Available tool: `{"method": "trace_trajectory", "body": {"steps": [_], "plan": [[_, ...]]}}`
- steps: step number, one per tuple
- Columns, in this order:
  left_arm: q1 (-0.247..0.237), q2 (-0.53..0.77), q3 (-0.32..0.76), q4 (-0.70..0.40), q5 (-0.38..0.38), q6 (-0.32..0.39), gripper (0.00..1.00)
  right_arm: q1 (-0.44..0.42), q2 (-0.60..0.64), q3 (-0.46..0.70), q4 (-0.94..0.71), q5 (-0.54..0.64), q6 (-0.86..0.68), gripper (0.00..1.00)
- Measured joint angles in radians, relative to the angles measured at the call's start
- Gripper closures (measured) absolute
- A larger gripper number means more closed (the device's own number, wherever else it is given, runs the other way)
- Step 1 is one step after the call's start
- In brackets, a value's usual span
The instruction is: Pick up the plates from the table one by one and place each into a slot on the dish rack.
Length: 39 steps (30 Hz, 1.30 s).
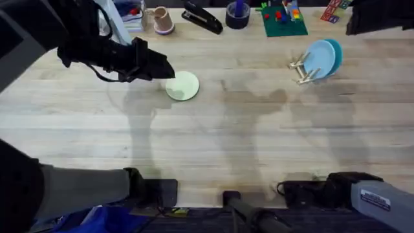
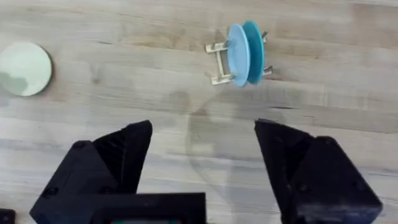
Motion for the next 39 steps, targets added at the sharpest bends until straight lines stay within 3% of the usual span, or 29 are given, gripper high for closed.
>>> {"method": "trace_trajectory", "body": {"steps": [5, 13, 34, 39], "plan": [[0.010, 0.000, 0.000, 0.018, 0.002, 0.000, 0.960, 0.000, 0.000, 0.000, 0.000, 0.000, 0.000, 0.009], [0.066, 0.073, 0.000, 0.025, 0.052, 0.020, 0.960, 0.000, 0.000, 0.000, 0.000, 0.000, 0.000, 0.007], [0.066, 0.416, 0.000, 0.195, 0.061, 0.032, 0.960, 0.000, 0.000, 0.000, 0.000, 0.000, 0.000, 0.008], [0.071, 0.452, 0.004, 0.198, 0.097, 0.026, 0.959, 0.000, 0.000, 0.000, 0.000, 0.000, 0.000, 0.008]]}}
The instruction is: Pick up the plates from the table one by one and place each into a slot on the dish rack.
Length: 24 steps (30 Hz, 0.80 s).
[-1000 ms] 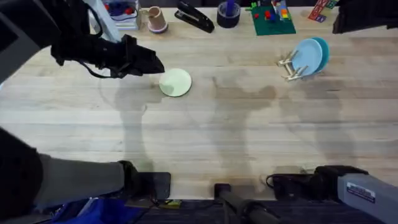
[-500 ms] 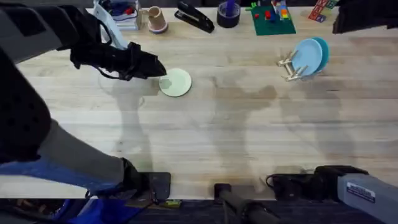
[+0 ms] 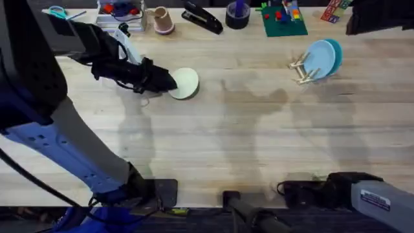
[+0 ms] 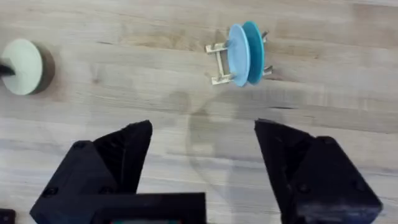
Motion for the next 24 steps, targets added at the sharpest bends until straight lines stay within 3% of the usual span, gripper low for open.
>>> {"method": "trace_trajectory", "body": {"steps": [8, 24], "plan": [[0.000, 0.032, 0.008, 0.001, 0.050, 0.000, 0.959, 0.000, 0.000, 0.000, 0.000, 0.000, 0.000, 0.007], [0.000, 0.032, 0.008, 0.003, 0.053, 0.000, 0.959, 0.000, 0.000, 0.000, 0.025, -0.029, 0.009, 0.007]]}}
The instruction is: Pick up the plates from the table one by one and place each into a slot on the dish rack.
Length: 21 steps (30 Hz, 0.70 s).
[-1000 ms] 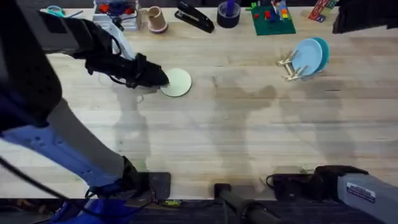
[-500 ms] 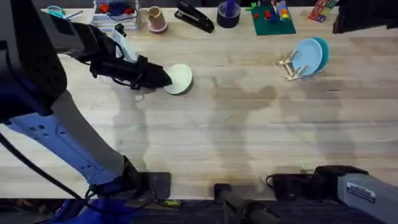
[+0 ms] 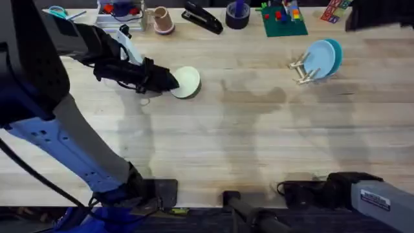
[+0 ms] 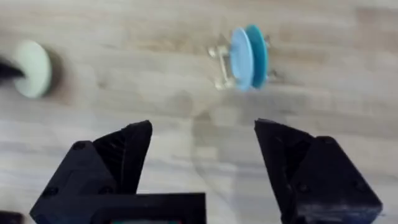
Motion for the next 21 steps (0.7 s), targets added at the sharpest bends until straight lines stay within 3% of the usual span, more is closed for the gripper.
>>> {"method": "trace_trajectory", "body": {"steps": [9, 21], "plan": [[0.000, 0.000, 0.000, 0.000, 0.000, 0.000, 0.959, 0.028, 0.092, 0.006, 0.143, -0.273, 0.067, 0.007], [0.000, 0.000, 0.000, 0.000, 0.000, 0.000, 0.960, 0.227, 0.406, 0.006, 0.254, -0.388, 0.150, 0.008]]}}
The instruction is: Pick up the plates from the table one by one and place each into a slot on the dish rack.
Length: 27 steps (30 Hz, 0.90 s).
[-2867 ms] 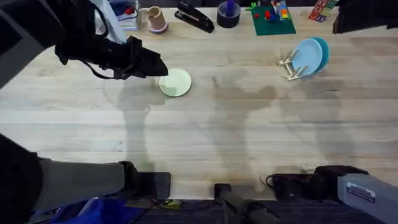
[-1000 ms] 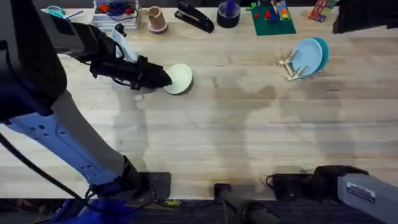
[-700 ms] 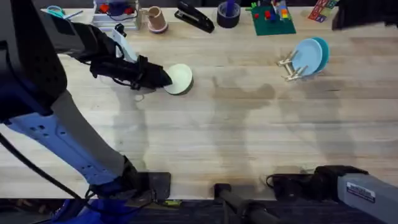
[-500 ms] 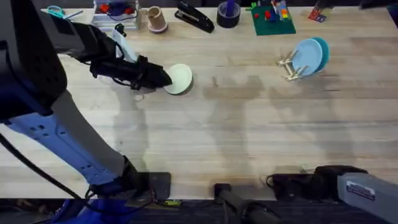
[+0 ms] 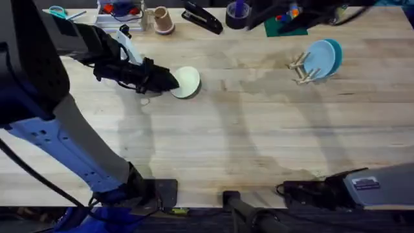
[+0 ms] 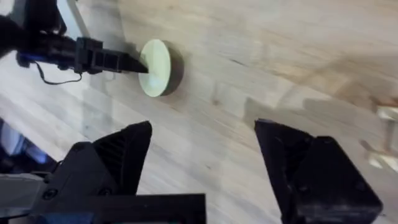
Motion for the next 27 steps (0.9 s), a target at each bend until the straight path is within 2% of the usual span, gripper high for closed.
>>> {"method": "trace_trajectory", "body": {"steps": [13, 18, 27], "plan": [[0.000, 0.000, 0.000, 0.000, 0.000, 0.000, 0.960, 0.150, 0.338, 0.000, 0.188, -0.033, 0.163, 0.007], [0.000, 0.000, 0.000, 0.000, 0.000, 0.000, 0.960, 0.204, 0.424, 0.000, 0.266, -0.073, 0.188, 0.006], [0.000, 0.000, 0.000, 0.000, 0.000, 0.000, 0.960, 0.282, 0.511, 0.000, 0.303, -0.090, 0.201, 0.006]]}}
